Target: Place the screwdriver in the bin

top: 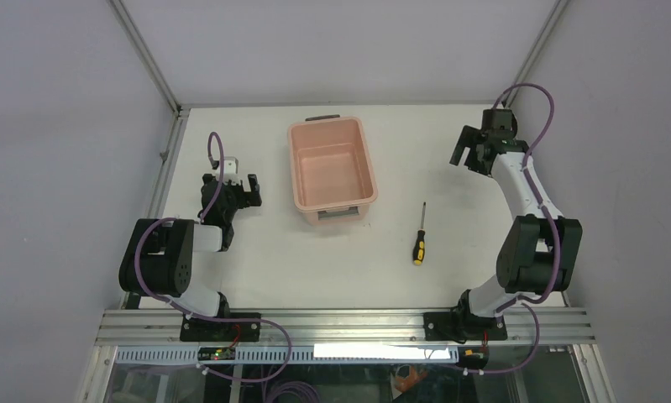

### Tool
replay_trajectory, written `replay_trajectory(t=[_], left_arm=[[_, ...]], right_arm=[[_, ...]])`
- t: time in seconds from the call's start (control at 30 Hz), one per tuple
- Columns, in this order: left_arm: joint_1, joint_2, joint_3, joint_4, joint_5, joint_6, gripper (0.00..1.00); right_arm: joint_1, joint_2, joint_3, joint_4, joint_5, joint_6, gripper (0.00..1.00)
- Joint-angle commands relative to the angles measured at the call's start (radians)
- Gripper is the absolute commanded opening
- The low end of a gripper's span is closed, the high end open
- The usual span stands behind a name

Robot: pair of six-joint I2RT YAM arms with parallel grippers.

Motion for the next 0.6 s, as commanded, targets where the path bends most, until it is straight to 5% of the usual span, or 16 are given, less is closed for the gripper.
replay_trajectory(t=[0.0,0.2,0.57], left_arm=[[-0.009,-0.035,-0.009,0.026,0.025,-0.017,0.99],[-0.009,-0.035,-0.009,0.026,0.026,-0.017,0.99],[-0.008,-0.035,-0.009,0.026,0.025,-0.017,0.99]], right_arm=[[-0.005,-0.03,0.085,-0.05,0.012,0.029,0.99],[0.024,-0.146,0.039,-0.19,-0.068,0.149,0.99],[0.338,-0.33,-0.286,-0.294,-0.058,0.438,0.99]])
